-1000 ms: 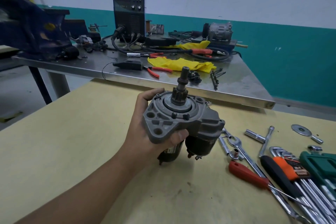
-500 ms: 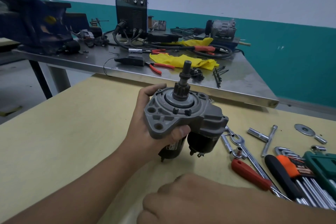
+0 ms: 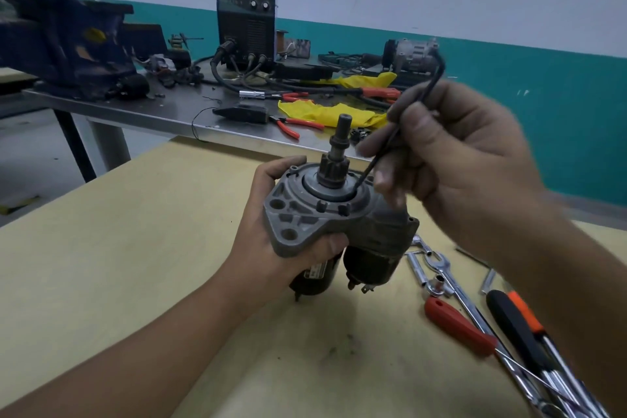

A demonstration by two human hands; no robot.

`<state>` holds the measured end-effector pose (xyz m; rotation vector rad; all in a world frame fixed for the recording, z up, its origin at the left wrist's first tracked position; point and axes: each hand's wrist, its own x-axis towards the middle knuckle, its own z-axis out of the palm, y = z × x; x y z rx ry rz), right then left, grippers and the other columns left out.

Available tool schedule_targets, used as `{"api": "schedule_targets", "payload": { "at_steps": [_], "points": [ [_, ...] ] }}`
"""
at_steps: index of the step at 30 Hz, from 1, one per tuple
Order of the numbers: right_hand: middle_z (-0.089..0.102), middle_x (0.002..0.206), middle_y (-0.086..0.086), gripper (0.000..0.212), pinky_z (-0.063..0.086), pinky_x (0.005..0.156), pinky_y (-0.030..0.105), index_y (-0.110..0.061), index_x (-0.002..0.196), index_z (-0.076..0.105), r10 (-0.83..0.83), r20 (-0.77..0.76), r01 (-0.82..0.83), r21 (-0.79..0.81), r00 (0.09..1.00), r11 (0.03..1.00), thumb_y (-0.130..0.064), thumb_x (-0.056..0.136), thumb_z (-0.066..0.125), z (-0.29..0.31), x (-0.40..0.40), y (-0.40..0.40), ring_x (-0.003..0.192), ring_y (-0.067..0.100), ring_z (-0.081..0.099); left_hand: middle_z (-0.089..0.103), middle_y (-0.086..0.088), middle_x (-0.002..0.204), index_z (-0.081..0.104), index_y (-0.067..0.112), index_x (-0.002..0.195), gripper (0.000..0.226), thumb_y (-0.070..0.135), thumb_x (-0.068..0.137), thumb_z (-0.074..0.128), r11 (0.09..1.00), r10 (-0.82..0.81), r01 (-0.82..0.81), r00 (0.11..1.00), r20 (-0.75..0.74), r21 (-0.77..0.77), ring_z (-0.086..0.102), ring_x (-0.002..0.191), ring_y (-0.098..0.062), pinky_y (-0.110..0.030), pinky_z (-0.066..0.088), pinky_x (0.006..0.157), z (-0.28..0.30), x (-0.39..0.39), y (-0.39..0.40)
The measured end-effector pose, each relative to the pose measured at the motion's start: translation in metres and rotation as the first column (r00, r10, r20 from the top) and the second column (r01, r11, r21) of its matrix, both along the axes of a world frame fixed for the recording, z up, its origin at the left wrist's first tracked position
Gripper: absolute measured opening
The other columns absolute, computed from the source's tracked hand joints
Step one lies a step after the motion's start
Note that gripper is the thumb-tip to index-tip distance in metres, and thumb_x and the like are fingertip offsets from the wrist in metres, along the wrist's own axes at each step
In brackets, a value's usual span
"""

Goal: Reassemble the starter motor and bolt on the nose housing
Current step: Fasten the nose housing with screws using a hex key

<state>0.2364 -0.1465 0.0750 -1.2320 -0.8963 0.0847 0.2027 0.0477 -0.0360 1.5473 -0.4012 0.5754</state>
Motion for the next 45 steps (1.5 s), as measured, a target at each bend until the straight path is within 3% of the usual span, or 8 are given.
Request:
{"api": "schedule_targets", "payload": {
  "at_steps": [4,10,16,24,29,34,40,45],
  "points": [
    [0.072,0.08,0.018,0.011,0.051,0.046,0.029,-0.014,0.09,0.059,-0.058,-0.067,0.057,-0.018,0.996,0.998,-0.015,0.098,0.052,-0.016,-0.001,0.011,0.051,0.023,0.064,0.067,0.021,0.121,0.038,0.016,0.13,0.081,0.018,0.063,0.083,1.0,-0.004,0.004,1.0,-0.001,-0.004,0.067,0.114,-0.004,-0.018,0.053,0.093,0.0,0.0,0.0],
    [0.072,0.078,0.016,0.008,0.05,0.043,0.028,-0.01,0.094,0.059,-0.017,-0.033,0.014,-0.082,0.999,0.997,-0.013,0.098,0.053,-0.015,-0.001,0.01,0.05,0.022,0.065,0.066,0.024,0.122,0.038,0.015,0.13,0.079,0.015,0.066,0.083,1.0,-0.003,0.003,1.0,-0.01,0.018,0.065,0.115,0.0,-0.013,0.051,0.093,0.0,-0.001,0.0],
    [0.074,0.092,0.019,0.008,0.058,0.057,0.036,-0.019,0.095,0.067,0.033,0.038,-0.034,0.046,0.999,0.998,-0.021,0.096,0.059,-0.018,-0.004,0.01,0.063,0.028,0.07,0.065,0.026,0.121,0.039,0.017,0.13,0.081,0.017,0.062,0.083,1.0,0.005,-0.005,1.0,-0.001,0.015,0.065,0.115,-0.001,-0.014,0.052,0.092,-0.001,0.0,0.002],
    [0.075,0.096,0.021,0.008,0.061,0.064,0.036,-0.023,0.098,0.068,0.077,0.061,-0.073,-0.064,0.995,0.995,-0.019,0.093,0.061,-0.016,-0.003,0.012,0.074,0.031,0.076,0.064,0.027,0.116,0.04,0.018,0.129,0.08,0.021,0.063,0.083,1.0,0.009,-0.009,1.0,0.0,0.019,0.065,0.111,0.0,-0.015,0.052,0.091,-0.001,0.0,0.001],
    [0.075,0.094,0.021,0.007,0.058,0.057,0.035,-0.021,0.098,0.066,0.069,0.076,-0.063,-0.074,0.995,0.995,-0.018,0.094,0.06,-0.015,-0.004,0.011,0.066,0.029,0.073,0.064,0.027,0.119,0.039,0.018,0.131,0.081,0.018,0.064,0.084,1.0,-0.003,0.003,1.0,0.013,0.028,0.065,0.113,0.0,-0.014,0.052,0.092,-0.002,0.001,0.002],
    [0.07,0.075,0.016,0.01,0.045,0.042,0.028,-0.016,0.093,0.061,-0.095,0.024,0.096,-0.011,0.995,0.995,-0.011,0.098,0.054,-0.018,-0.004,0.01,0.046,0.022,0.055,0.064,0.024,0.128,0.036,0.018,0.135,0.083,0.002,0.069,0.084,0.998,-0.036,0.034,0.999,0.024,0.056,0.064,0.12,-0.003,-0.015,0.052,0.095,-0.004,0.005,0.001],
    [0.073,0.079,0.015,0.019,0.042,0.039,0.026,-0.024,0.092,0.066,-0.075,0.148,0.097,-0.149,0.986,0.984,-0.01,0.098,0.056,-0.015,-0.004,0.008,0.046,0.019,0.058,0.063,0.025,0.128,0.037,0.021,0.135,0.082,0.005,0.07,0.085,0.998,-0.024,0.021,0.999,0.046,0.063,0.064,0.119,-0.001,-0.014,0.052,0.095,-0.005,0.007,0.003],
    [0.074,0.082,0.017,0.002,0.045,0.04,0.028,-0.018,0.095,0.064,-0.015,0.107,0.032,-0.157,0.994,0.987,-0.017,0.094,0.062,-0.014,-0.001,0.003,0.05,0.023,0.063,0.062,0.027,0.131,0.037,0.02,0.135,0.083,0.002,0.069,0.085,0.997,-0.018,0.011,0.997,0.076,0.08,0.063,0.119,0.002,-0.012,0.051,0.094,-0.008,0.01,0.002]
  ]
}}
